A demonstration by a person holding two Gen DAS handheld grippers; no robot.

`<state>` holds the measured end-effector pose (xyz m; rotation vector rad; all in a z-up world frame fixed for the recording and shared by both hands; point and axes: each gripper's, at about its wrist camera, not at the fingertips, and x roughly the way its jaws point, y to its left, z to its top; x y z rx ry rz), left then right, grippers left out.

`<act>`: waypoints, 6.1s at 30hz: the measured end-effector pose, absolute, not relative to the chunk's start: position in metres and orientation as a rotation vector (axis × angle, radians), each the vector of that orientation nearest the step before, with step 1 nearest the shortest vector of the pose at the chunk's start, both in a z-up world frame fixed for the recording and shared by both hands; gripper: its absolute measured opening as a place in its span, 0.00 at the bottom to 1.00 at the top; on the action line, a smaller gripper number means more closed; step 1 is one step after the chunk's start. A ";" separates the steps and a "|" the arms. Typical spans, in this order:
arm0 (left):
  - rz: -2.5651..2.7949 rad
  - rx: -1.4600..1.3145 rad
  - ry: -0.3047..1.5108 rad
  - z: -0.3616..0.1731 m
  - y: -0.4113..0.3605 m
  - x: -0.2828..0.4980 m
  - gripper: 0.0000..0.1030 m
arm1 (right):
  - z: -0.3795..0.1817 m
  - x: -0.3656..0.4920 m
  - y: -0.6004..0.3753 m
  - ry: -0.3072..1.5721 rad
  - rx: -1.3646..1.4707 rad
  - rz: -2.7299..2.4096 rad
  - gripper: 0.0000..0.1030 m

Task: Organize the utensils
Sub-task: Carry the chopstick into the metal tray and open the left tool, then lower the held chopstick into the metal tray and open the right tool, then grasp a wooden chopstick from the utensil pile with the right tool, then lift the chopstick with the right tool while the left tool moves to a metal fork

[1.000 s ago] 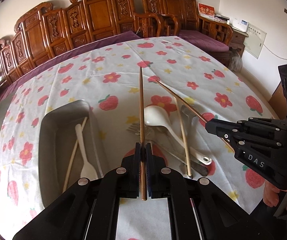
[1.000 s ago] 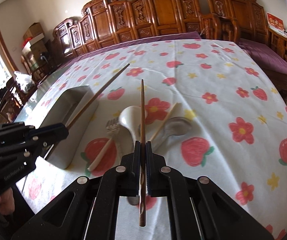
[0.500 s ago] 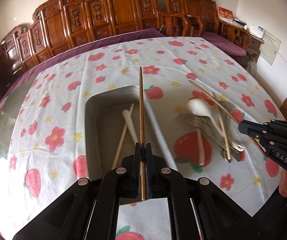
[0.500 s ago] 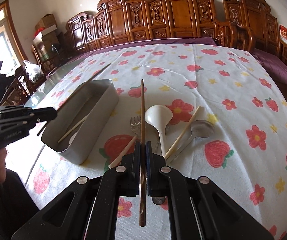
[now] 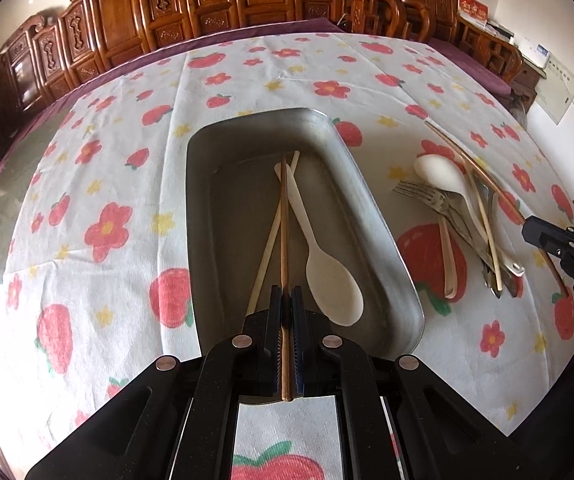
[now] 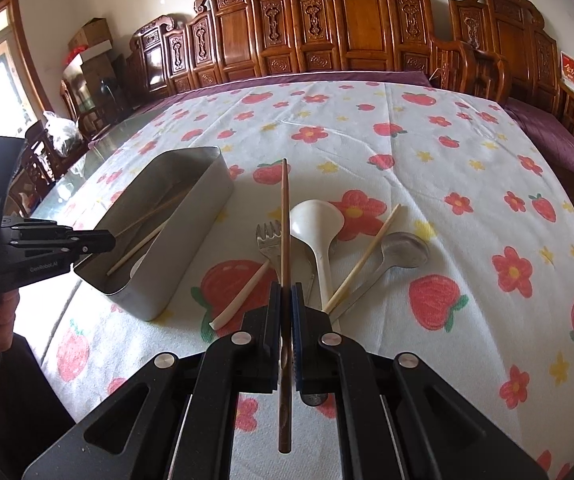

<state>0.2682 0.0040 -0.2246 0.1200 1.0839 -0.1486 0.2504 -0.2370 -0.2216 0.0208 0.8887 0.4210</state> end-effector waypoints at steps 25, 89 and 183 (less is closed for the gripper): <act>-0.126 0.004 0.857 -0.190 0.035 0.248 0.07 | -0.185 0.249 -0.176 0.865 0.003 0.526 0.06; -0.320 0.040 0.774 -0.194 -0.026 0.215 0.13 | -0.261 0.297 -0.239 1.042 0.017 0.218 0.24; -0.247 -0.084 1.028 -0.269 -0.156 0.280 0.00 | -0.242 0.280 -0.326 0.912 0.194 0.240 0.06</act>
